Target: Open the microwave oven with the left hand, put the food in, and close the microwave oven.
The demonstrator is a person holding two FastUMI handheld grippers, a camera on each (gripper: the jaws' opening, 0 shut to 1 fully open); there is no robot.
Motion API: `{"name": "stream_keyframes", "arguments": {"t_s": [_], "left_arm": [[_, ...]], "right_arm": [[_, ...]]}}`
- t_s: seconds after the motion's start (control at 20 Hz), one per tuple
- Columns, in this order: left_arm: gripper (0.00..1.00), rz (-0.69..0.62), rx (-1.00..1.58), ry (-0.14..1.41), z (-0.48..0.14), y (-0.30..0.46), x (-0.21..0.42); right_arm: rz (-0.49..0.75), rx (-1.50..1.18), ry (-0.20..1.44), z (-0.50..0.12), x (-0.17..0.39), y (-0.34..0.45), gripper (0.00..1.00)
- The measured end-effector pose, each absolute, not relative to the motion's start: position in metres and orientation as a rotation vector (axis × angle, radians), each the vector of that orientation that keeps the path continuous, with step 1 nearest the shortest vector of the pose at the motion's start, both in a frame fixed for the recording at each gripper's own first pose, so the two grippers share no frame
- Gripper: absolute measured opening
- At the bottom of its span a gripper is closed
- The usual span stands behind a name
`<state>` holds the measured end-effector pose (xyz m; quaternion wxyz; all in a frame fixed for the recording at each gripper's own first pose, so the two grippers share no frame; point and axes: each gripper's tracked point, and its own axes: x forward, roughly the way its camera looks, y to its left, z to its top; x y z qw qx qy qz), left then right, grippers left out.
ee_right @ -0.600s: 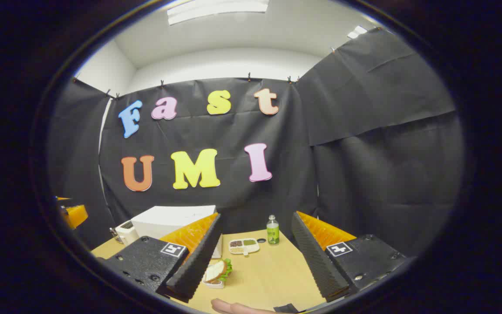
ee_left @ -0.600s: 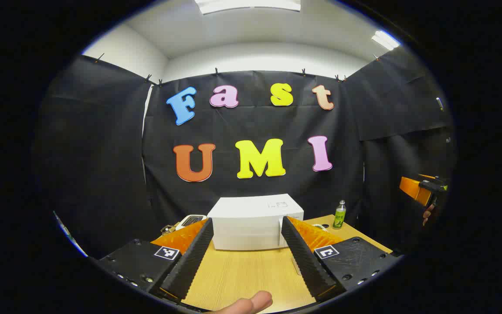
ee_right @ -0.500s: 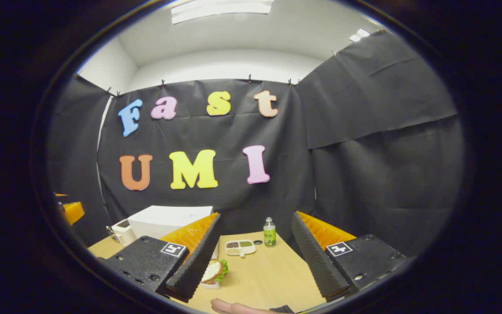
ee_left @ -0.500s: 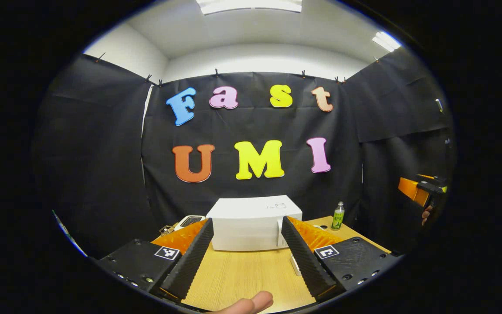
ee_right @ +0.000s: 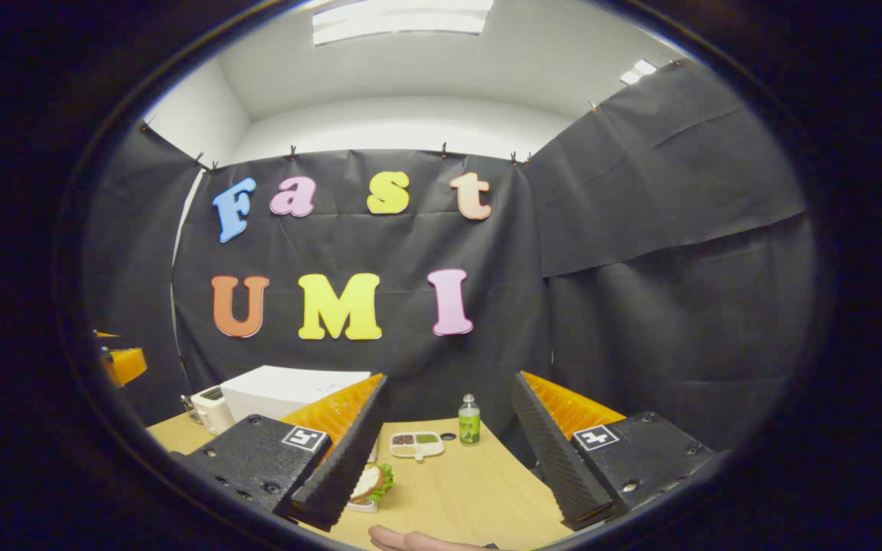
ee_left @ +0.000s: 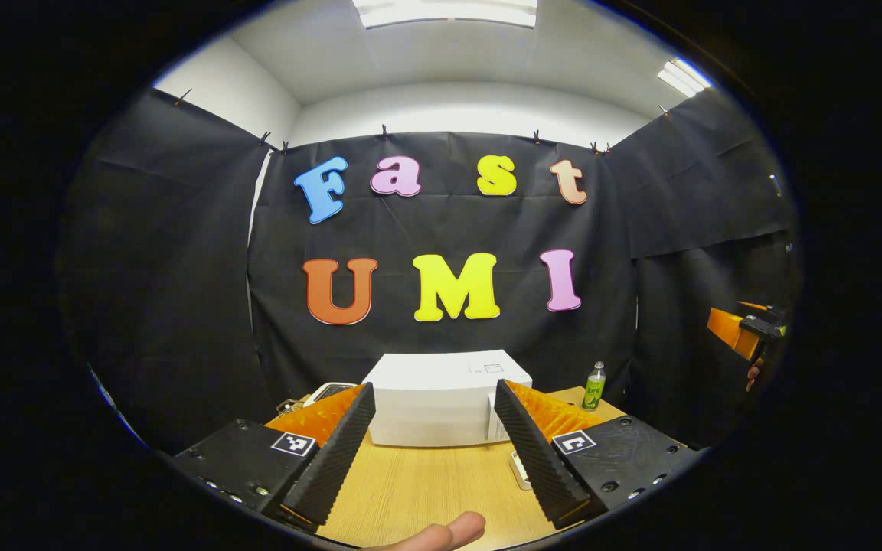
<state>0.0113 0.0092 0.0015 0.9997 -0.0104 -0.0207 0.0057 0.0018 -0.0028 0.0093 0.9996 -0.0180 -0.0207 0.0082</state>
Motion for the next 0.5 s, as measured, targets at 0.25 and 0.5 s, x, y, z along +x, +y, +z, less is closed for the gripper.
{"name": "stream_keyframes", "arguments": {"t_s": [0.25,0.5], "left_arm": [[0.96,-0.011,-0.027,-0.085,0.009,-0.001,0.032],[0.96,0.003,-0.065,-0.092,0.002,-0.01,0.071]], "right_arm": [[0.031,-0.003,-0.021,-0.002,0.018,-0.008,0.94],[0.079,0.018,-0.041,-0.009,0.04,-0.009,1.0]]}}
